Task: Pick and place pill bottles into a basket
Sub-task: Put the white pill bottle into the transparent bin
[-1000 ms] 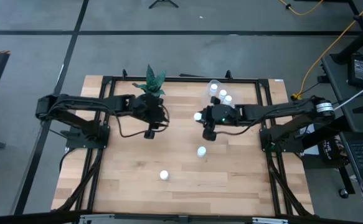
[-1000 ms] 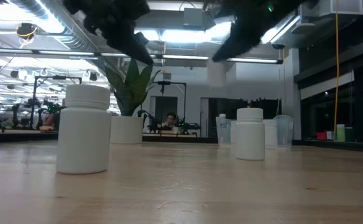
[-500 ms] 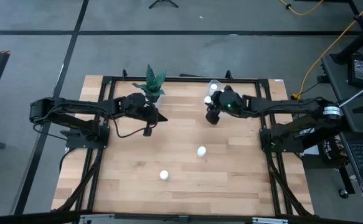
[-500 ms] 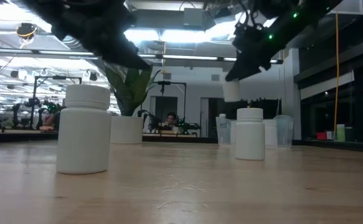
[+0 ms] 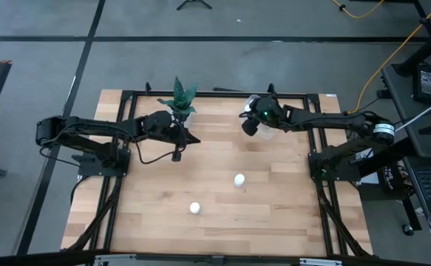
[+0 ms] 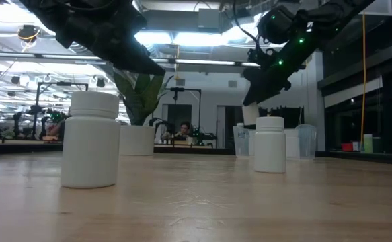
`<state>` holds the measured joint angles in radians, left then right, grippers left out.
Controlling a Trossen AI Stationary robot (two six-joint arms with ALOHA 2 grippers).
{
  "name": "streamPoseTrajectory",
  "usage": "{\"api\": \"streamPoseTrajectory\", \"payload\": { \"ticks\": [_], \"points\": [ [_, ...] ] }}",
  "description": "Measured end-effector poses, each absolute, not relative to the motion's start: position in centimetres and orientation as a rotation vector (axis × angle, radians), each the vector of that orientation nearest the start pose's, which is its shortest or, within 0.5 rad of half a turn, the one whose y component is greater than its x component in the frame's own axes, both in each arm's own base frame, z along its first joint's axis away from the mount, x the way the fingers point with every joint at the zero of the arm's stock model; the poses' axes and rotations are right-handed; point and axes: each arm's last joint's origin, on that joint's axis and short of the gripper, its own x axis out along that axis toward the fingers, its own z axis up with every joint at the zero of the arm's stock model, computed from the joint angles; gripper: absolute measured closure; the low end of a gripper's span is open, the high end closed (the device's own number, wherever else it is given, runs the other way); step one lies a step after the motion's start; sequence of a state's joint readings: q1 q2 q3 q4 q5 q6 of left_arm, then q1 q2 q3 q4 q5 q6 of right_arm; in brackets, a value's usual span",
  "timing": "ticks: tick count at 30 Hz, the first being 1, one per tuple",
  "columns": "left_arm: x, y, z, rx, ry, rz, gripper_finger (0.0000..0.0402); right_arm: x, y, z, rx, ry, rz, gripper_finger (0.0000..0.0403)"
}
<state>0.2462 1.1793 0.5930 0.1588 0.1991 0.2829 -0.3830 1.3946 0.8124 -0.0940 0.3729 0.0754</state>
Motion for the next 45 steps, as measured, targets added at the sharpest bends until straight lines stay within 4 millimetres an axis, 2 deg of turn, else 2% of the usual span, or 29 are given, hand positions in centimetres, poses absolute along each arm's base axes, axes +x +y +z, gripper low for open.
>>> {"api": "streamPoseTrajectory", "payload": {
  "ticks": [7,16,21,45],
  "points": [
    [23.8,5.4,22.2,0.174,0.420,-0.012,0.0398,26.3,-12.2,21.0,0.077,0.671,-0.765,0.0254],
    [23.8,5.3,22.2,0.172,0.421,-0.014,0.0390,24.8,-12.1,17.9,0.127,0.564,-0.802,0.0254],
    [23.8,5.3,22.2,0.173,0.422,-0.015,0.0395,24.4,-12.0,17.1,0.133,0.553,-0.804,0.0254],
    [23.8,5.3,22.2,0.177,0.419,-0.014,0.0399,25.6,-13.5,13.5,0.172,0.573,-0.817,0.0254]
  ]
}}
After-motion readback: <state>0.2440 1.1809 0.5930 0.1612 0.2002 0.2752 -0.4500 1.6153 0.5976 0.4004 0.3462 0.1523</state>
